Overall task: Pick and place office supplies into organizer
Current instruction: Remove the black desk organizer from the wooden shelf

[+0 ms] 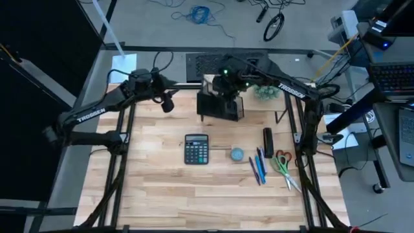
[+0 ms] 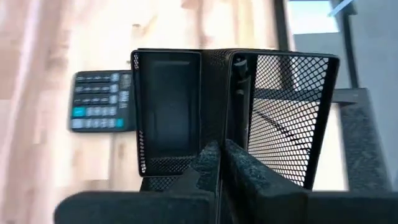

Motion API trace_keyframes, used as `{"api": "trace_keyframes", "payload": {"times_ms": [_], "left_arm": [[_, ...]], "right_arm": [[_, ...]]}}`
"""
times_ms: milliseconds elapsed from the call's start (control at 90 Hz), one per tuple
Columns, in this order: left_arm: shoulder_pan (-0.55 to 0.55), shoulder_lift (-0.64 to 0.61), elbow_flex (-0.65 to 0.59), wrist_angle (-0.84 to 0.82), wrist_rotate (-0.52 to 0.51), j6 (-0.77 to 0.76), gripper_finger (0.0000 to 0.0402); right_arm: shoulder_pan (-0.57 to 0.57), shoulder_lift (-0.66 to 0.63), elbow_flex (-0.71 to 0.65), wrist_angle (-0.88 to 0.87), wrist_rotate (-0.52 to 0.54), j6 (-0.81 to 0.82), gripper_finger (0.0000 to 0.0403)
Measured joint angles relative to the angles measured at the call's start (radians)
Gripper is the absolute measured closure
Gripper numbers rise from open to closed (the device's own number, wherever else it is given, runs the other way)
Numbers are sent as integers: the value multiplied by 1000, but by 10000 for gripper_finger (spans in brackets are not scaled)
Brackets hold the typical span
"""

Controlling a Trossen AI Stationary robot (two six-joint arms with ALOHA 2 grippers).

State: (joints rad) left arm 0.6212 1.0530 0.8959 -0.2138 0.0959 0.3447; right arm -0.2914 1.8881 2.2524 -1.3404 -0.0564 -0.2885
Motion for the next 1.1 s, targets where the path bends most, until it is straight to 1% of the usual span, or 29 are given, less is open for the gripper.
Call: {"api": "trace_keyframes", "payload": {"times_ms": [133,244,356,444,544,744,922,1100], "left_arm": [[-2,-19,0,-24,0,-26,267],[-2,-23,0,-34,0,-34,267],[-5,-22,0,-46,0,-50,267],[-16,-23,0,-40,0,-50,267],[-30,-23,0,-36,0,-50,267],[-49,-23,0,-31,0,-50,267],[-53,-23,0,-31,0,-50,267],[-53,-22,0,-32,0,-48,267]], "right_arm": [[65,0,-4,-42,1,69,403],[114,-1,-40,-41,3,116,403],[153,-2,-109,-25,12,147,403],[174,-1,-186,-23,59,154,403],[182,-1,-280,-5,111,153,403],[178,0,-425,80,110,149,403],[175,-4,-452,75,109,149,403],[170,-43,-451,80,109,177,403]]}}
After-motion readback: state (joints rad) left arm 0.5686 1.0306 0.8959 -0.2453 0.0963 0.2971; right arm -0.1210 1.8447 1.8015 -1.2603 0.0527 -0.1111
